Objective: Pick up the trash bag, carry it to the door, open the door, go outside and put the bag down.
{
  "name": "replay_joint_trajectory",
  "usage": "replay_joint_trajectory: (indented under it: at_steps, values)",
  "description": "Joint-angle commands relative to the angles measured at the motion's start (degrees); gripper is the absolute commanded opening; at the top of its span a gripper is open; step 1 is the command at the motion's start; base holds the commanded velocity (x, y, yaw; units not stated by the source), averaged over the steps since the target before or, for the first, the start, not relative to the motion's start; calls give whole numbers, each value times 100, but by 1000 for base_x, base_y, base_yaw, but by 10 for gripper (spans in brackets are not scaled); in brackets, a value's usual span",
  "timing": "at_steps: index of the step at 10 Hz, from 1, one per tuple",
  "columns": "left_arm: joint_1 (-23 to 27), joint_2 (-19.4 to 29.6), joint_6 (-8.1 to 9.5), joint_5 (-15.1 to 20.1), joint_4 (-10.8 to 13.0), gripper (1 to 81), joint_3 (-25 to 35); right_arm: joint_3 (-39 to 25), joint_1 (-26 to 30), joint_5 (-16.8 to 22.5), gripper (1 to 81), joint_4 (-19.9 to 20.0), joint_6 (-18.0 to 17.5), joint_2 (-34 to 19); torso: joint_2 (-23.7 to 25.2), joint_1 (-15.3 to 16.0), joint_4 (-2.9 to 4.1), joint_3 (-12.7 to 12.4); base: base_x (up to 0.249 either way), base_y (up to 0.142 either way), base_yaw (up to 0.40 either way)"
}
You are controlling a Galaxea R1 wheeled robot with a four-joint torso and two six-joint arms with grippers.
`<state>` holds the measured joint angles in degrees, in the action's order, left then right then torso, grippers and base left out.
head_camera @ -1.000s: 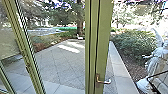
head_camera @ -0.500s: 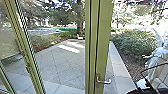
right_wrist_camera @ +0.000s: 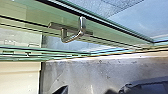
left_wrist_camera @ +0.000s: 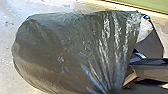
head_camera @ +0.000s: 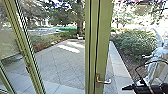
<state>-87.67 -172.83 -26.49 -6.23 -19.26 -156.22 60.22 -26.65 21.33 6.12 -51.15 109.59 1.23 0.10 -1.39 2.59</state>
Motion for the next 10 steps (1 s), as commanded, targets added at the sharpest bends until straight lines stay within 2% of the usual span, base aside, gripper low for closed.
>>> replay_joint_trajectory:
  at_steps: [1,6,10]
  values:
    - [264,28,21,298,-34,10,-23,234,700,-77,811,12,-289,126,0,0,0,0,0,0,0]
    - [272,28,21,289,-34,10,-14,894,963,81,811,-14,-896,663,-5,0,0,0,0,0,0]
    - [272,37,12,298,-139,10,-23,1314,1297,713,811,-14,-1282,1154,-5,2,0,2,0,0,0]
